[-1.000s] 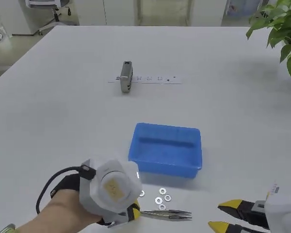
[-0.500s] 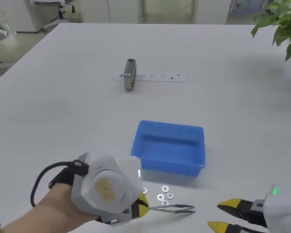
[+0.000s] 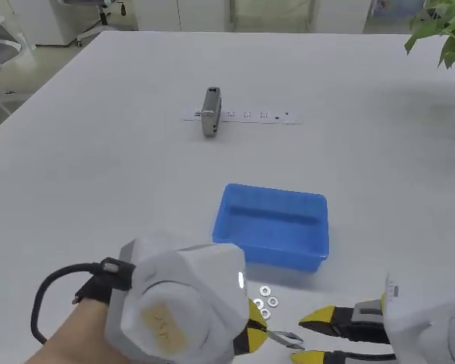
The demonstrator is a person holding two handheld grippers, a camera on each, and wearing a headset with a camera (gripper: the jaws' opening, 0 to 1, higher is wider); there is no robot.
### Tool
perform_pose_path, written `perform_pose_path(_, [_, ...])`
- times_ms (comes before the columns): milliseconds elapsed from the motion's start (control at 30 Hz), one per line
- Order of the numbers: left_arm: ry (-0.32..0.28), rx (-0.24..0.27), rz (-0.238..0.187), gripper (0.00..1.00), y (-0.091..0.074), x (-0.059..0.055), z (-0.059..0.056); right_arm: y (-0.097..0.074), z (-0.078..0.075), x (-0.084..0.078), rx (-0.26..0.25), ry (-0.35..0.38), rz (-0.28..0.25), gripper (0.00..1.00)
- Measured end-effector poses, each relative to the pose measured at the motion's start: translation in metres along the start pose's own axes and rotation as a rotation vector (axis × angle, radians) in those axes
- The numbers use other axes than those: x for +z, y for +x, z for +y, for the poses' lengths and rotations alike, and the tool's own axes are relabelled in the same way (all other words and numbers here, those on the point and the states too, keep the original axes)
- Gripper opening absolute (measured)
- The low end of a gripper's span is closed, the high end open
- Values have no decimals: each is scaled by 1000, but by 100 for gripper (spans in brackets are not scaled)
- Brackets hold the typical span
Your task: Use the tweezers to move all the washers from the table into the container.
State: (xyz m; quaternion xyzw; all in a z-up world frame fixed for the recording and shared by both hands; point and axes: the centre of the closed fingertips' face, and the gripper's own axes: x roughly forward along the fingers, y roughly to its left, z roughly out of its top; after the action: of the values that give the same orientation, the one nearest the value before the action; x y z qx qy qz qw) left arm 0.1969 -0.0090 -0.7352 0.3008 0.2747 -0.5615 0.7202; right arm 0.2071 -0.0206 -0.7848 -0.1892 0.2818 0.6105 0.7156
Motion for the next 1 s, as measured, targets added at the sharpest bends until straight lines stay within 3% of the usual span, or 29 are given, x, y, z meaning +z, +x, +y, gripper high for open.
perform_pose_path(133, [28,-6,10,0,-1,1,-4,13,4,-13,65,-81,85,14])
perform_pose_path(200, [41,-11,24,0,-2,0,-4,15,-1,-10,42,-122,74,7])
perform_pose_path(267, [57,6,36,0,-4,-2,-1,16,-3,-6,52,-93,69,7])
perform_pose_path(633, [104,49,69,0,-12,2,24,32,-22,19,-10,-158,26,7])
perform_pose_path(867, [109,44,81,0,-13,2,37,36,-30,25,-9,-108,-12,7])
perform_pose_path(967, [88,8,78,0,-8,0,40,39,-30,22,6,-86,-11,7])
perform_pose_path(1000, [71,2,60,0,-8,3,41,39,-30,22,9,-77,-18,7])
